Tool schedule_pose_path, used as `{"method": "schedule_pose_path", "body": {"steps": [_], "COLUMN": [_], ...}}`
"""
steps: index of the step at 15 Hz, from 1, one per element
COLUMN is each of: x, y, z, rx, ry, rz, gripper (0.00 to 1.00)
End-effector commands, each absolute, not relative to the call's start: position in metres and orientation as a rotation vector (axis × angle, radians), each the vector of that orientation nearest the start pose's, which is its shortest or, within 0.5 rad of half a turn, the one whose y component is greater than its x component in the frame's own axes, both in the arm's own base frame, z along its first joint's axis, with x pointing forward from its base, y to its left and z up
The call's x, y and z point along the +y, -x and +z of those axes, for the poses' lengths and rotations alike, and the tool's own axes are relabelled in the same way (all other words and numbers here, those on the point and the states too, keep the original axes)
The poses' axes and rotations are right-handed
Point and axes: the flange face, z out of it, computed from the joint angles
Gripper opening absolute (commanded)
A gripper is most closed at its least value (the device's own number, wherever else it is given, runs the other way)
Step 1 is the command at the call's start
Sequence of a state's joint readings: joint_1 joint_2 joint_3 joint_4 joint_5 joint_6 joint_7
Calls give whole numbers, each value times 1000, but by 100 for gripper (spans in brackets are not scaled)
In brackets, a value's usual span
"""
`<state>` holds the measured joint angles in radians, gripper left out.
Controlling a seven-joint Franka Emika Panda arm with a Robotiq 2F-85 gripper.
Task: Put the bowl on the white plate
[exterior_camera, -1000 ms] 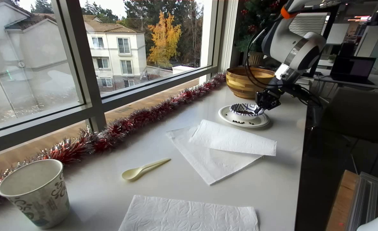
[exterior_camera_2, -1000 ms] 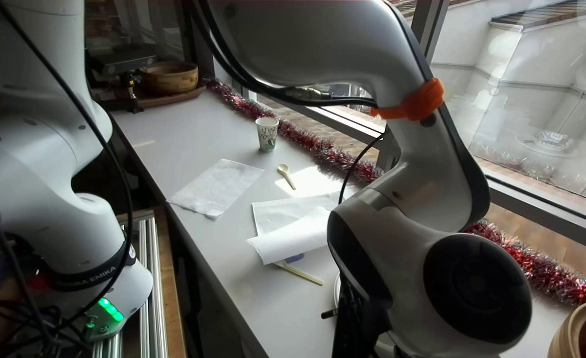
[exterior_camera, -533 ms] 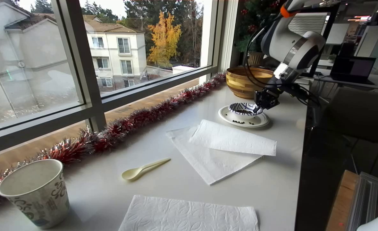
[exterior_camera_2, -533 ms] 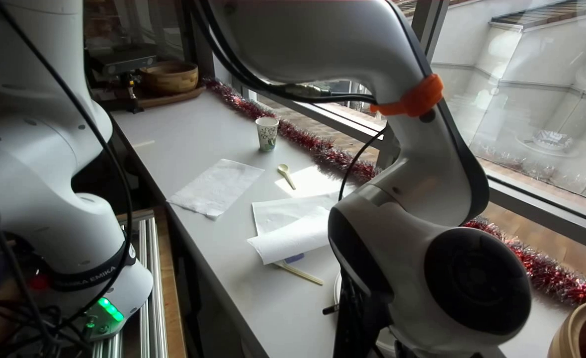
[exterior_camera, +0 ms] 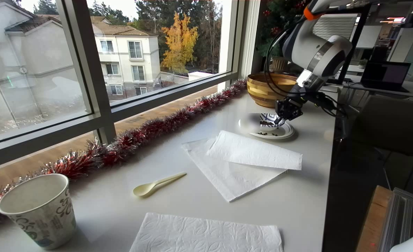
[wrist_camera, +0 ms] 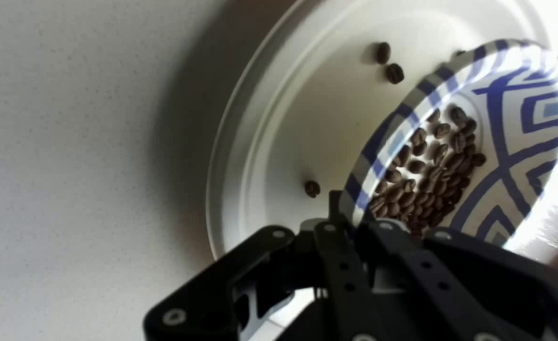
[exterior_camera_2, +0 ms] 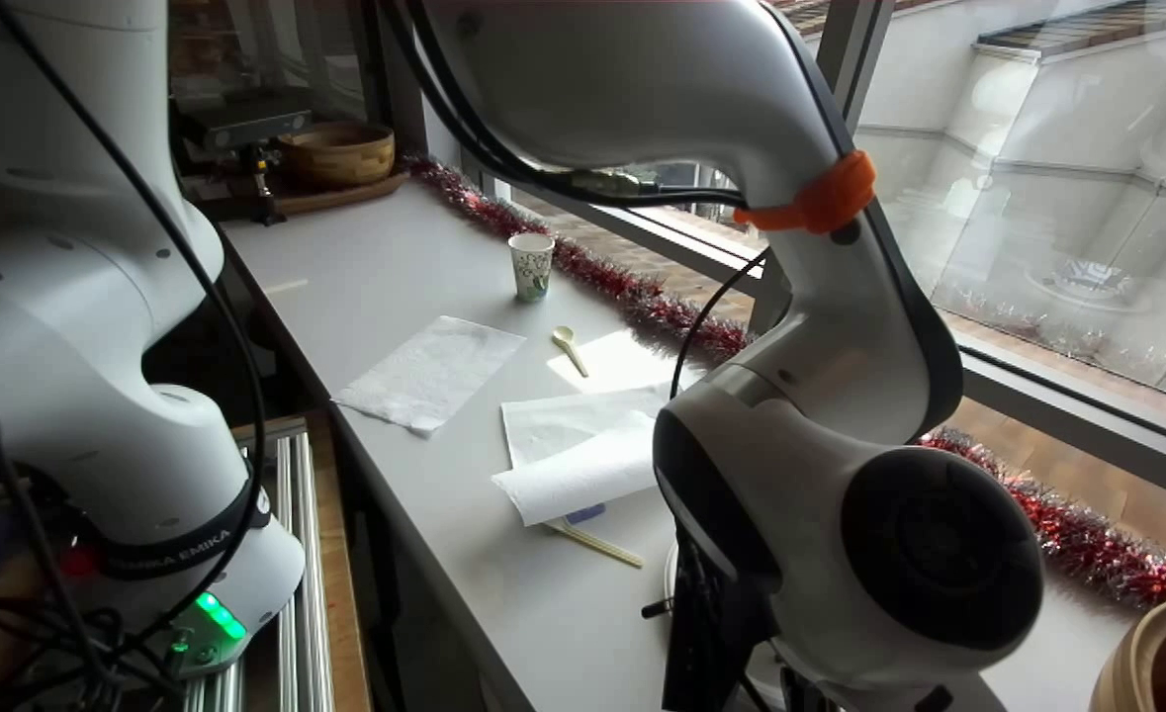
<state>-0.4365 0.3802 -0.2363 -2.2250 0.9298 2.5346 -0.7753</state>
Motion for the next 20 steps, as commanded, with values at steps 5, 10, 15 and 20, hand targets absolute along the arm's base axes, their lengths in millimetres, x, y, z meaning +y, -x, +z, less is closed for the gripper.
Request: {"method": "schedule_pose_path", "body": {"steps": [5, 10, 15, 20], "x": [-345, -347, -346, -341], "y": [-414, -414, -416, -408], "z": [197, 196, 200, 219], "rx": [924, 937, 936, 887], "ry": [2645, 2657, 2645, 2698], "rz": [-354, -373, -387, -342], "gripper": [1, 1, 37, 71]}}
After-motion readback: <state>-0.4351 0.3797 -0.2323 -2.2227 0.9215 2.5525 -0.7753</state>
